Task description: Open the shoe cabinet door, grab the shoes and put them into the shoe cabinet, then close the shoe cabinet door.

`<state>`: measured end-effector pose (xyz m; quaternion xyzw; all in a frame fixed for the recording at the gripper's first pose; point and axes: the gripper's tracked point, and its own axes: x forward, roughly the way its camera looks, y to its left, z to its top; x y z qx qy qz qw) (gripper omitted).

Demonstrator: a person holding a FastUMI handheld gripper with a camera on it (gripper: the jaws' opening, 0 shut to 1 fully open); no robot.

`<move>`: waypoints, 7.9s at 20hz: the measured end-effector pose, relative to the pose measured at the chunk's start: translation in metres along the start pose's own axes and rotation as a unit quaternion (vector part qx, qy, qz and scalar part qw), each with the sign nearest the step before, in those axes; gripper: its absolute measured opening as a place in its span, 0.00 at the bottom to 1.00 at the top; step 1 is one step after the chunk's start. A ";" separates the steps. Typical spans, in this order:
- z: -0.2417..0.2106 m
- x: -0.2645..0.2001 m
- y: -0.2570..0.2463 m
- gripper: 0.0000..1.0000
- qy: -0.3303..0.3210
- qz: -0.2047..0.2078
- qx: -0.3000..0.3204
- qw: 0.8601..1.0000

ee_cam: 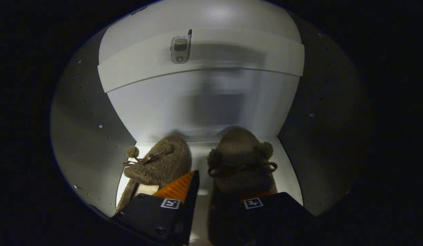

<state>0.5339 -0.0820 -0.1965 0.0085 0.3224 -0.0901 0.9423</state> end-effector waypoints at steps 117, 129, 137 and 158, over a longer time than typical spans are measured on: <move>-0.093 -0.415 -0.063 1.00 -0.311 0.073 -0.043 0.947; -0.108 -0.442 -0.073 1.00 -0.306 0.088 -0.045 0.947; -0.117 -0.469 -0.097 1.00 -0.311 0.081 -0.044 0.946; -0.145 -0.528 -0.124 1.00 -0.318 0.090 -0.051 0.942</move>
